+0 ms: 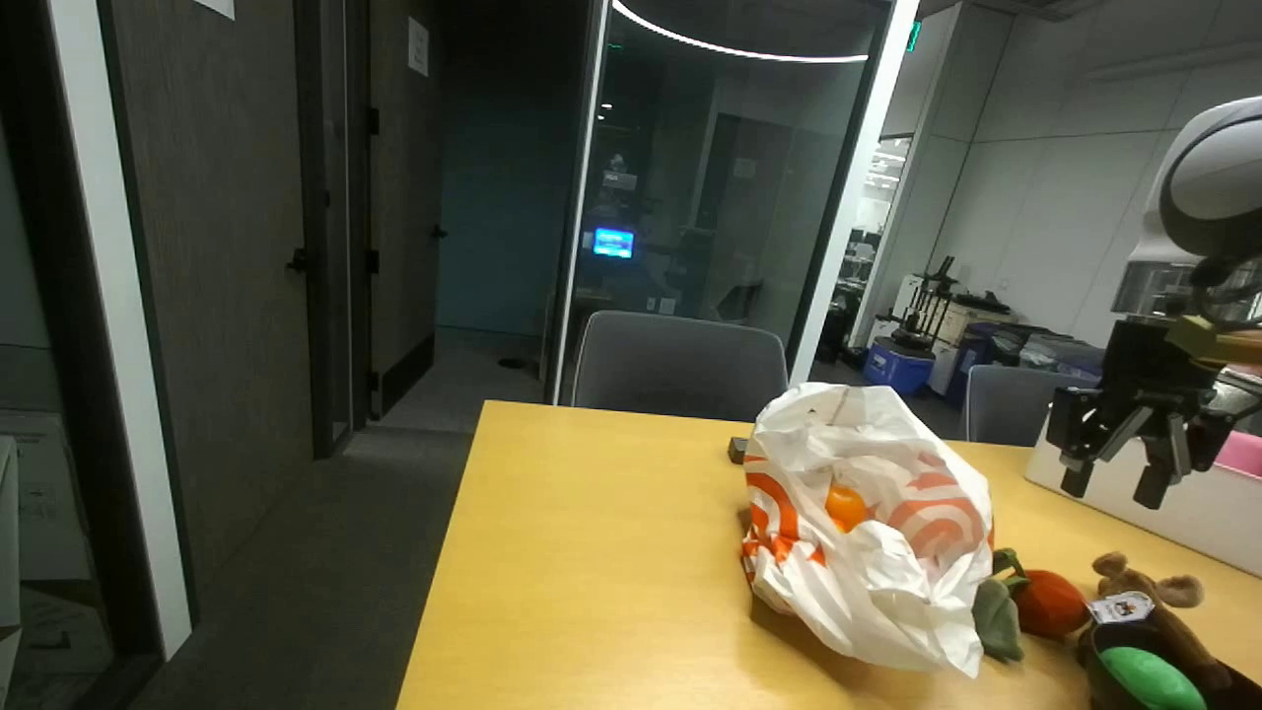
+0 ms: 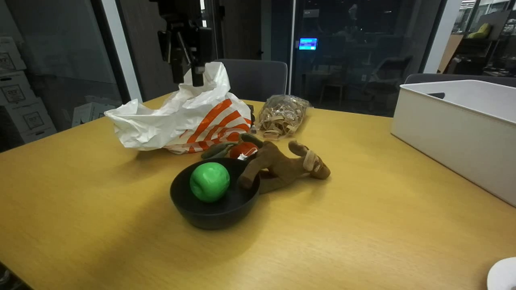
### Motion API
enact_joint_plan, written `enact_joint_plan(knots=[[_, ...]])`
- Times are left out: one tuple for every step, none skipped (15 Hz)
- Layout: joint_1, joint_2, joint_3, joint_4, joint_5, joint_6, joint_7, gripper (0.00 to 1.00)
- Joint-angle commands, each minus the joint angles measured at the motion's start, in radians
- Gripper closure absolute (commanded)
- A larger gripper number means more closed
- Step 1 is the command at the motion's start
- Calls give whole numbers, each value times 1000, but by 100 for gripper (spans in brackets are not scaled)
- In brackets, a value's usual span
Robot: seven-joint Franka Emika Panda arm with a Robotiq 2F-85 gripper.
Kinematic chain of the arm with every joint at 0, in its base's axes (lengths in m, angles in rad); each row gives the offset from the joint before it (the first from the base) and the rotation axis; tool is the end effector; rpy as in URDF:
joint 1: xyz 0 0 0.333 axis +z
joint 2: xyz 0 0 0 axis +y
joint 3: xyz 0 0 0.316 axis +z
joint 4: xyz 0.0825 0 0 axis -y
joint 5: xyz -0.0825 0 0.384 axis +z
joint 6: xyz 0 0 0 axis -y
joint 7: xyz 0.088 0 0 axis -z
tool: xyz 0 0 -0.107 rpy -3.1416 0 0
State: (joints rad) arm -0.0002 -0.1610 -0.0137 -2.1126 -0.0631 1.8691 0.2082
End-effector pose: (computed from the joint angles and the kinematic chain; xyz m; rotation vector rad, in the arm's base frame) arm 0.4968 -0.0120 0.4782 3.0588 -0.3081 -0.1177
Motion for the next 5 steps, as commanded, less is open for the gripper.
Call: enact_joint_plan(knots=[[-8,0,8,1,1,-3,1,28],[-8,0,8,1,1,-3,2,28],[-8,0,8,1,1,-3,3,28],[-8,0,8,0,1,-3,3,28],[-8,0,8,0,1,-3,3,28]])
